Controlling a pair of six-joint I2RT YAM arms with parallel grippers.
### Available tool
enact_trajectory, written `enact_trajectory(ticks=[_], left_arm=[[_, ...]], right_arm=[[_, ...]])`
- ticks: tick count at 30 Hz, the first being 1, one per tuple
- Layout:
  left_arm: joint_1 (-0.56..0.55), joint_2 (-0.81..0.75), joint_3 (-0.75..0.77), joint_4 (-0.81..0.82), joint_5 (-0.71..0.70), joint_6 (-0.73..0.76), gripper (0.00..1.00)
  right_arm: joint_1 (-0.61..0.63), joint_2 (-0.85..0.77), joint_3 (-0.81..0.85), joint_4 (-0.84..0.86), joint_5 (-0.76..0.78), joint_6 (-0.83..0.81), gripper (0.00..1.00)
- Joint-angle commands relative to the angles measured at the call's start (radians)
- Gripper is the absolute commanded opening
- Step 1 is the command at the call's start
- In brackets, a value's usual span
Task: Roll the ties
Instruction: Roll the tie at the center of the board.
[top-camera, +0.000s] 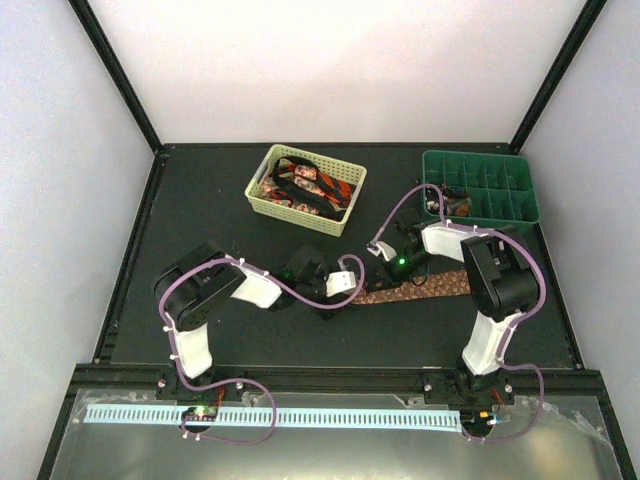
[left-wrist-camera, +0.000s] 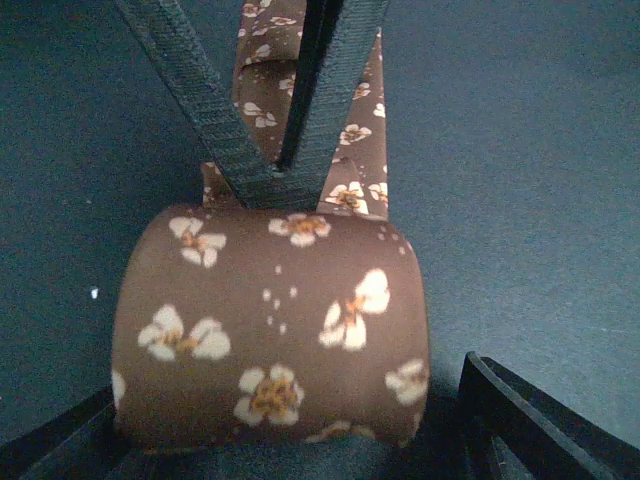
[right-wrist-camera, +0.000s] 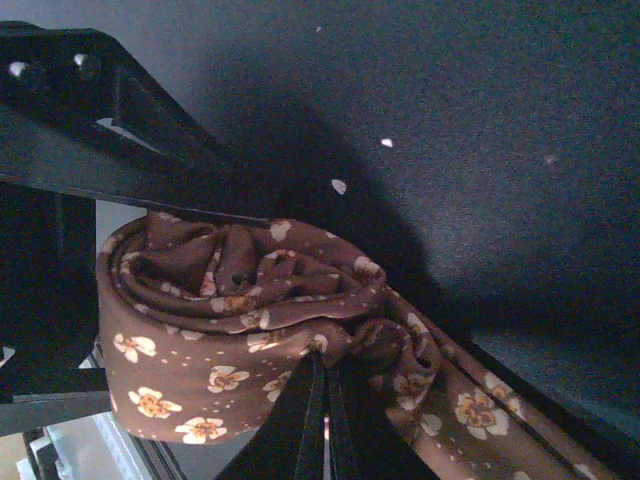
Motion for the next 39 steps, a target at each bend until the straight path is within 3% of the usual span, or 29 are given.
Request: enact_trajectory(ticks=[1, 7, 18, 24, 30, 35, 39], left_arm=[[0.005, 0.022, -0.037, 0.167, 0.078, -0.053, 0.77], [0.004, 0.112, -0.024, 0.353, 0.117, -0.095, 0.74], [-0.027, 0.150, 0.035, 0.289, 0.088, -0.036, 0.53], [-0.056, 0.130, 0.066, 0.172, 0.007, -0.011, 0.37], [-0.066, 0.089, 0.103, -0.108, -0.146, 0.038, 0.31], [-0.066, 0.082, 0.127, -0.291, -0.200, 0.064, 0.29], [-0.067, 0.081, 0.134, -0.345, -0.215, 0.066, 0.28]], right_arm=[[-0.006, 0.029, -0.008, -0.008, 0.069, 0.001, 0.02], [-0.007, 0.062, -0.004, -0.009, 0.053, 0.000, 0.02], [-0.006, 0.090, 0.006, 0.005, 0.028, 0.003, 0.02], [-0.005, 0.070, 0.009, 0.003, 0.001, -0.002, 0.02], [-0.037, -0.007, 0.018, -0.036, -0.041, -0.032, 0.05], [-0.076, -0.057, 0.044, -0.115, -0.073, -0.088, 0.17], [-0.097, -0.091, 0.058, -0.165, -0.149, -0.117, 0.40]])
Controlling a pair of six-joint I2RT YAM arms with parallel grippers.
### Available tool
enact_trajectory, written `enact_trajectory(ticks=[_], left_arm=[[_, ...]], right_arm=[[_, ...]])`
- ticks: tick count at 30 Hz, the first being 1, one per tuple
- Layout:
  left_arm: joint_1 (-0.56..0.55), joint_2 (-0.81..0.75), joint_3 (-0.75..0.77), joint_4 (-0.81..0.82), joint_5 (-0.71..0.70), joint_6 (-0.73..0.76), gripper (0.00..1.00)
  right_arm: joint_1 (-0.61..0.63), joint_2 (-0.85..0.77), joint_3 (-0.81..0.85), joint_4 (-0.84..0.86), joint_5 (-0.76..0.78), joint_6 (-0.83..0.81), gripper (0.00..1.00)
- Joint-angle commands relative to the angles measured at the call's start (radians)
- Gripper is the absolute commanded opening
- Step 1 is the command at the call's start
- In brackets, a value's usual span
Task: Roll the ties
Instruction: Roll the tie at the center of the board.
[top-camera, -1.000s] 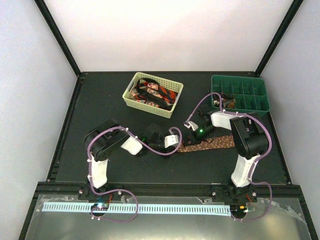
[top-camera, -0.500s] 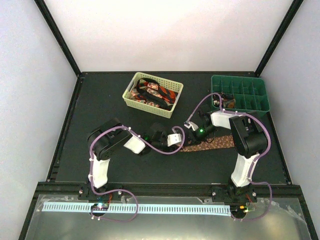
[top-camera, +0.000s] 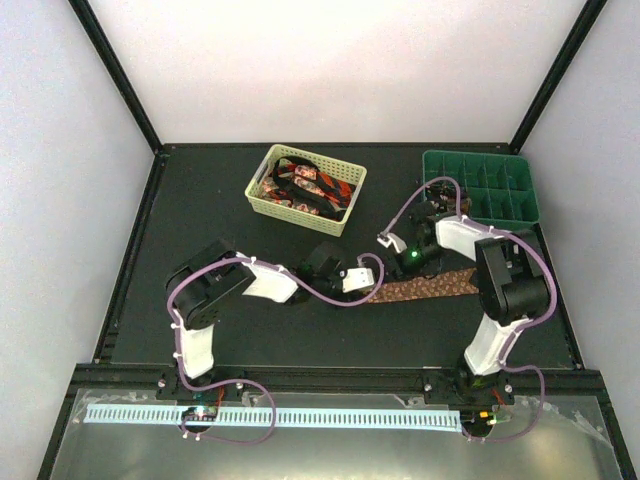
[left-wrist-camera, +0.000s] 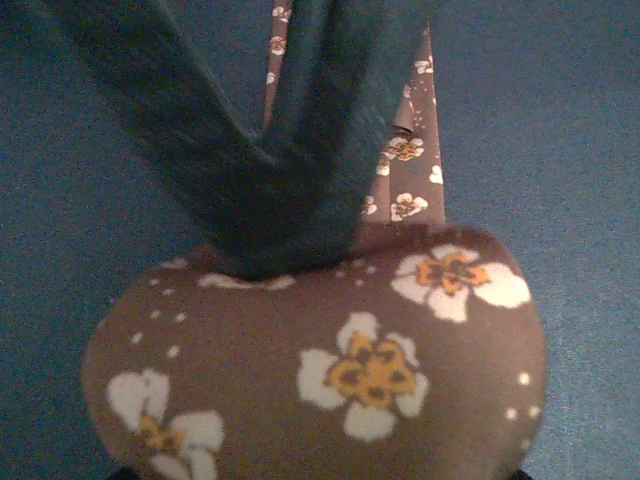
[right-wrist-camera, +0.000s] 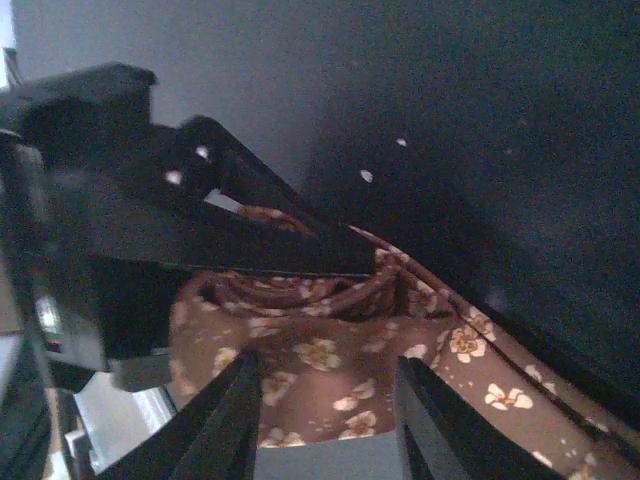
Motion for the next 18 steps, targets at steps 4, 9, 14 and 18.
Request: enact_trajectory(ticks=[4, 9, 14, 18], left_arm=[[-0.008, 0.020, -0.002, -0.258, -0.090, 0.043, 0.28], [-0.009, 0.030, 0.011, -0.264, -0.086, 0.042, 0.29], [-0.009, 0.038, 0.012, -0.258, -0.082, 0.041, 0.29], [-0.009, 0.039, 0.010, -0.256, -0.078, 0.040, 0.30]], right_arm=[[-0.004, -0.080, 0.010, -0.023, -0.172, 0.028, 0.58], [0.033, -0.054, 0.005, 0.003, -0.117, 0.053, 0.53], [0.047, -0.013, -0.007, 0.014, -0.059, 0.046, 0.42], [0.047, 0.000, -0.008, 0.026, -0.028, 0.038, 0.21]])
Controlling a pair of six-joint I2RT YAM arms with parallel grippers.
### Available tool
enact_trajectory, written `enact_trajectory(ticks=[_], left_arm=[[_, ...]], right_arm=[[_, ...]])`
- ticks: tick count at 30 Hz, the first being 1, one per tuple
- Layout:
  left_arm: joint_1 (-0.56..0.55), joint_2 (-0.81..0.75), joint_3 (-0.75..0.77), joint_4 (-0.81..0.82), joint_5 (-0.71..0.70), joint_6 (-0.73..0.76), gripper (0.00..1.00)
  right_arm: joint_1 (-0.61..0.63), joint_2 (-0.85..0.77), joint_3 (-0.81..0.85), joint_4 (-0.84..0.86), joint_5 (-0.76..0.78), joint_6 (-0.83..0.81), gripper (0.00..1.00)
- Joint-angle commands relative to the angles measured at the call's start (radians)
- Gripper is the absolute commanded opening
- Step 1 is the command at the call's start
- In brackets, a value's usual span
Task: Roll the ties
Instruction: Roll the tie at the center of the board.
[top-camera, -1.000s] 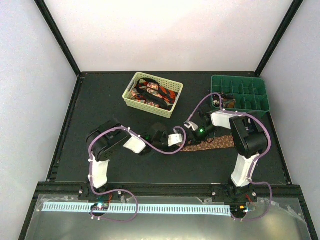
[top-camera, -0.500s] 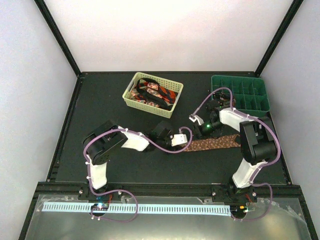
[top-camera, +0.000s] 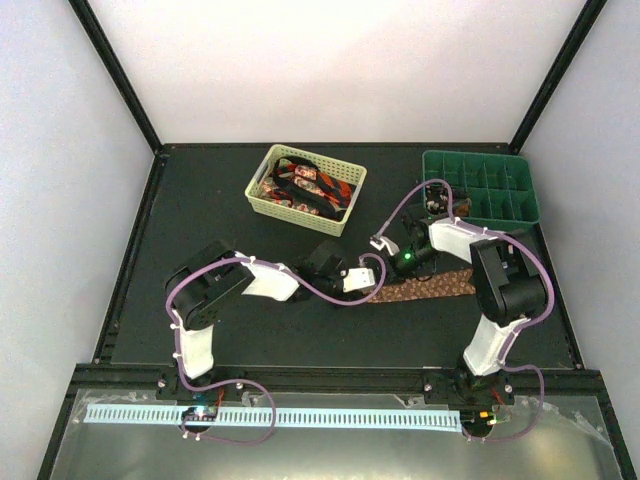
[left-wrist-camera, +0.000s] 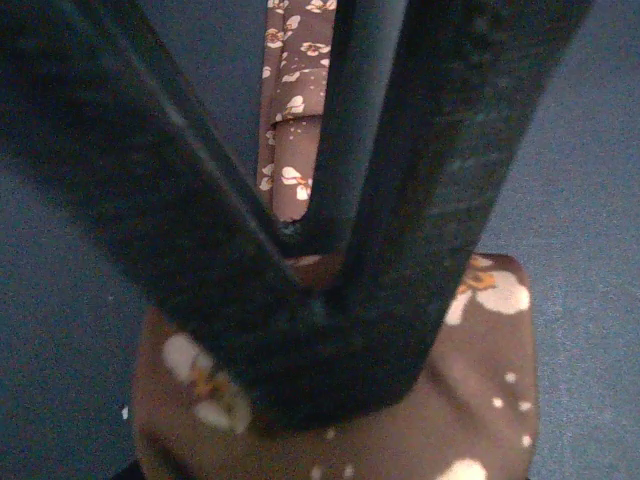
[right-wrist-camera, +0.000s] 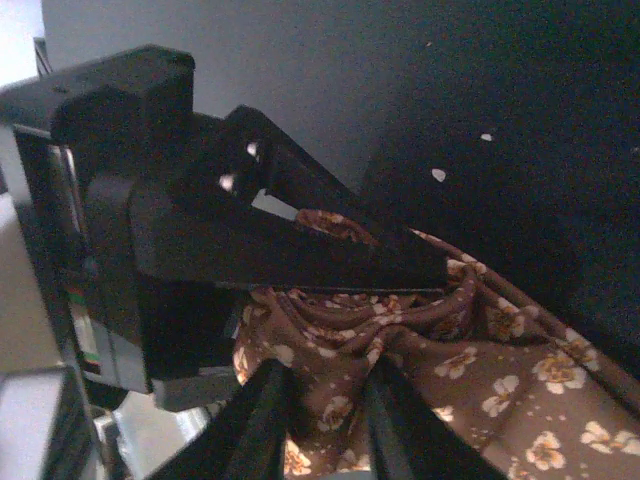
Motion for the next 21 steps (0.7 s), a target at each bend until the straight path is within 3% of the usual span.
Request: enact_trajectory(ticks=[1, 4, 8, 11, 14, 21], left_arm=[[-0.005, 0.046, -0.022, -0.167, -0.061, 0.015, 0.30], [-0.005, 0.043, -0.021, -0.165, -0.056, 0.014, 0.30], [0.002, 0.022, -0.033, -0.132, -0.038, 0.006, 0.46], [0.019, -0.034, -0.067, -0.052, 0.029, -0.010, 0.67], [0.033, -0.082, -0.110, 0.062, 0.097, -0.031, 0.77], [0.062, -0.060, -0.197, 0.316, 0.161, -0.133, 0.85]], right_arm=[[0.003, 0.013, -0.009, 0.018, 0.046, -0.007, 0.16], [-0.001, 0.006, -0.013, 0.014, 0.072, -0.014, 0.02], [-0.022, -0.010, -0.044, 0.024, 0.105, 0.002, 0.02], [-0.036, 0.007, -0.040, 0.010, 0.118, 0.008, 0.02], [-0.037, 0.025, -0.042, 0.004, 0.144, 0.031, 0.02], [-0.031, 0.069, -0.035, -0.006, 0.212, 0.066, 0.02]])
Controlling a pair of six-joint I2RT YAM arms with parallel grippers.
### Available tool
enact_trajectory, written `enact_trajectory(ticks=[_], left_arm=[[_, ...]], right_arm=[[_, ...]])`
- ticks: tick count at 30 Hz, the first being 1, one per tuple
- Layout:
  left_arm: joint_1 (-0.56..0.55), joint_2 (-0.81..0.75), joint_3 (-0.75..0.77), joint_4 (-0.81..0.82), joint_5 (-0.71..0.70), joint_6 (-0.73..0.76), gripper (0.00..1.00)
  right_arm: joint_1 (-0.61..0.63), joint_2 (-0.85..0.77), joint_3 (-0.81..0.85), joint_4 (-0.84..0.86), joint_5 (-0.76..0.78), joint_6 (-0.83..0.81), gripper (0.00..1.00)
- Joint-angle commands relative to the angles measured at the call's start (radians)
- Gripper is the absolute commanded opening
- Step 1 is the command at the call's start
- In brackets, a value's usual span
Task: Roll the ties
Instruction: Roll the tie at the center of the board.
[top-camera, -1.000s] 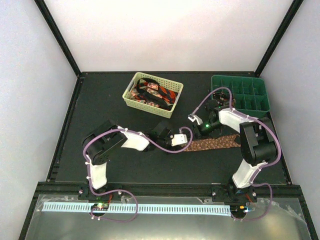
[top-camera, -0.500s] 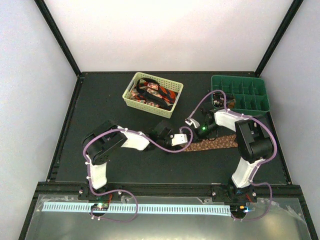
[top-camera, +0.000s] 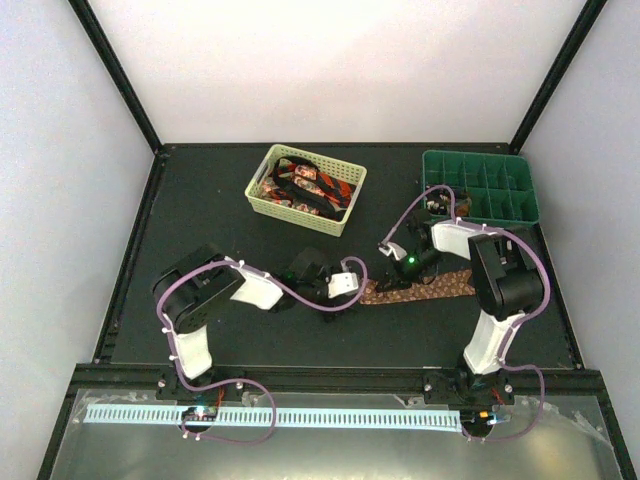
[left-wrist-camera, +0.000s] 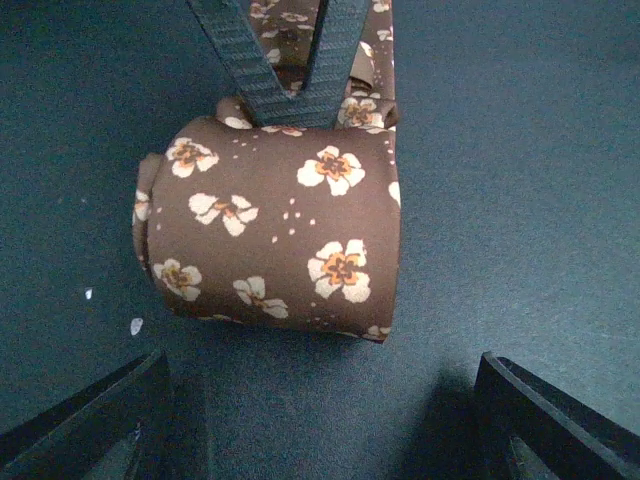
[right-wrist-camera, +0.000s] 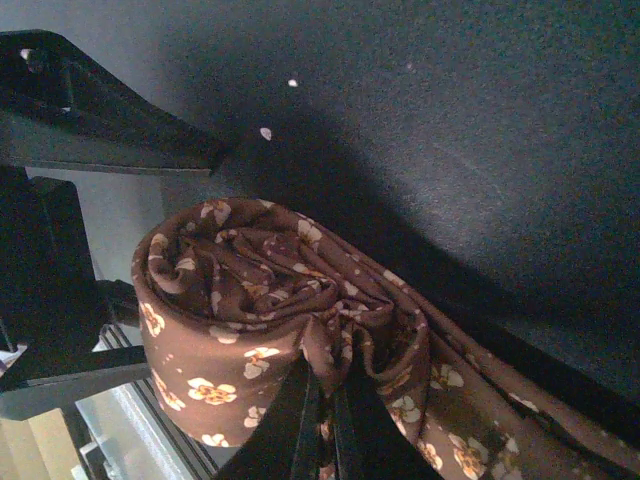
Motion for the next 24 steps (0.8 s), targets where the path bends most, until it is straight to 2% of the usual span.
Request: enact_trajectory(ticks=[1, 6, 10, 16, 24], left_arm=[[0.035, 0.014, -0.041, 0.191, 0.085, -0.098, 0.85], [0.099, -0.024, -0.161, 0.375, 0.131, -0.162, 0.89], [0.106, -0.035, -0.182, 0.377, 0.167, -0.149, 0.90], [0.101, 0.031, -0.176, 0.457, 0.208, -0.168, 0.94], [0.055, 0.126, -0.089, 0.472, 0.208, -0.144, 0.80]], right_arm=[[0.008, 0.036, -0.003, -0.007, 0.070, 0.027, 0.02], [0.062, 0.076, -0.012, 0.075, -0.003, 0.037, 0.02], [0.099, 0.114, 0.020, 0.142, -0.075, 0.079, 0.02], [0.081, 0.139, -0.001, 0.092, -0.020, 0.038, 0.02], [0.079, 0.135, -0.036, 0.123, 0.017, 0.038, 0.02]])
